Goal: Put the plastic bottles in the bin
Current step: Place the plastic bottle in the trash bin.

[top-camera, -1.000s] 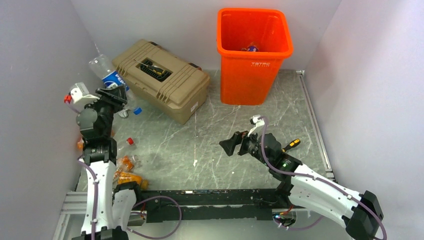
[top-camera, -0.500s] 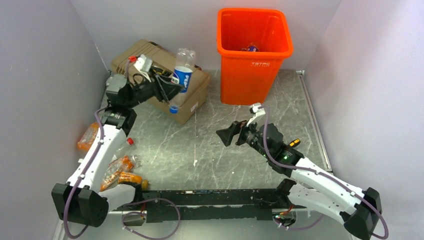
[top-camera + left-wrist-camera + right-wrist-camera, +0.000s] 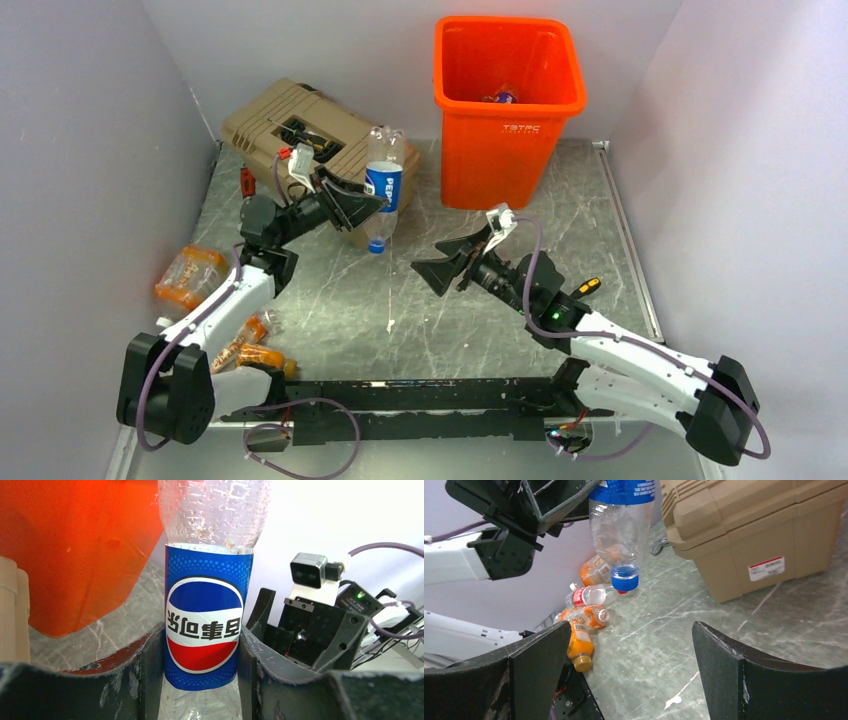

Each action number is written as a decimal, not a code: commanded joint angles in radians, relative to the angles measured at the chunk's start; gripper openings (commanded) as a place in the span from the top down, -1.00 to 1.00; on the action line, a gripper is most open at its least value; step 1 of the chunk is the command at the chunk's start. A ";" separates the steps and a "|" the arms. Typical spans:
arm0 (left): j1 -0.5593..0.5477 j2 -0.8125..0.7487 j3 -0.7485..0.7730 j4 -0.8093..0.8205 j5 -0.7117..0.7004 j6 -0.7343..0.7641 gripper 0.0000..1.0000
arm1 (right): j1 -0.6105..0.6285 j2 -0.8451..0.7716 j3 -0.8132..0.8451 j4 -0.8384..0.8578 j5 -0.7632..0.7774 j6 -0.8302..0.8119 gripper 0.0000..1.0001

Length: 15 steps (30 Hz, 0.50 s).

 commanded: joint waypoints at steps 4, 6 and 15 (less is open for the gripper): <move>-0.002 -0.079 -0.038 0.273 -0.067 -0.137 0.32 | 0.053 0.131 0.081 0.156 -0.034 -0.011 -0.90; -0.007 -0.083 -0.049 0.293 -0.070 -0.150 0.32 | 0.063 0.166 0.107 0.164 -0.045 -0.015 -0.90; -0.042 -0.074 -0.064 0.377 -0.063 -0.206 0.32 | 0.076 0.230 0.165 0.275 -0.042 -0.040 -0.90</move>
